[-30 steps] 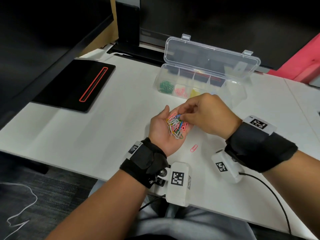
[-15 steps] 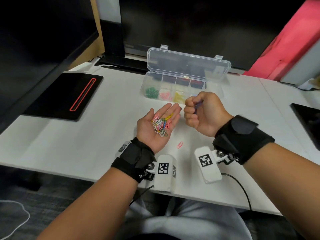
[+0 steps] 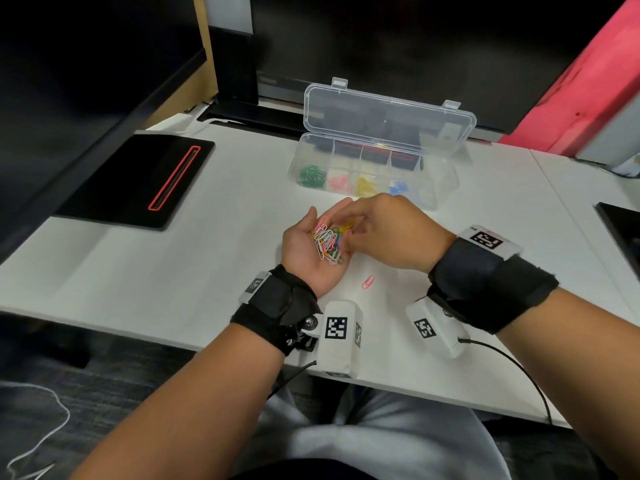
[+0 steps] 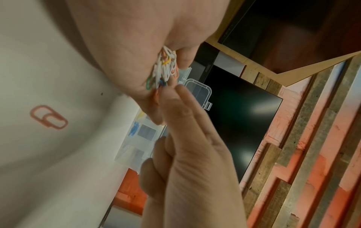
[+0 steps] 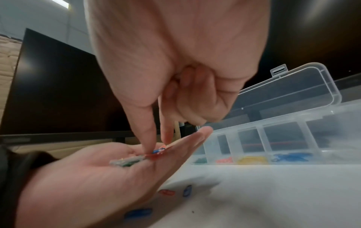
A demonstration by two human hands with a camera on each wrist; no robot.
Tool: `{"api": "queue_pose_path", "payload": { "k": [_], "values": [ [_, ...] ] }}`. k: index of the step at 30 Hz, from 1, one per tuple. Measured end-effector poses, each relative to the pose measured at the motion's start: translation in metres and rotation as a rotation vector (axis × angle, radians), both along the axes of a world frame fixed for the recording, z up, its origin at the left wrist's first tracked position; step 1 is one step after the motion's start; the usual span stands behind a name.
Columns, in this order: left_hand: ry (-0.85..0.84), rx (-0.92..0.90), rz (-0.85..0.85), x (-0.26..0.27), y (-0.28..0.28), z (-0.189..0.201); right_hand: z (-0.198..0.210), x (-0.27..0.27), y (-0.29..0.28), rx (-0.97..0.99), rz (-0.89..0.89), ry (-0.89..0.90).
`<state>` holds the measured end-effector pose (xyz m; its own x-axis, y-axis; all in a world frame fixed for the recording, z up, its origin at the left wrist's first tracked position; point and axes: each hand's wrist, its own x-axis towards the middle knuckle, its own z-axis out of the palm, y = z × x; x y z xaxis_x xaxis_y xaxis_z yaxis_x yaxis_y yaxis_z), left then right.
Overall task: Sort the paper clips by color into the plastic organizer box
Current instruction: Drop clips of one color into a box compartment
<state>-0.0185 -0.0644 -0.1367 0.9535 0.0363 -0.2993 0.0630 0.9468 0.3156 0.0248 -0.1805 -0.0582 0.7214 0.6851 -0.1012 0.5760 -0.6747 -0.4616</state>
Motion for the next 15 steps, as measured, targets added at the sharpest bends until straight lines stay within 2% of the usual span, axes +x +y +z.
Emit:
{"api": "queue_pose_path", "payload": {
  "k": [3, 8, 15],
  "values": [
    [-0.001, 0.02, 0.015, -0.002, -0.001, 0.002, -0.005, 0.0, 0.004, -0.065, 0.023, -0.064],
    [-0.014, -0.024, 0.02, -0.001, -0.001, 0.001, -0.01, 0.008, 0.006, 0.025, -0.029, -0.065],
    [-0.019, -0.097, 0.041, -0.001, -0.002, 0.002, -0.012, 0.016, -0.001, 0.253, -0.115, 0.185]
  ]
}}
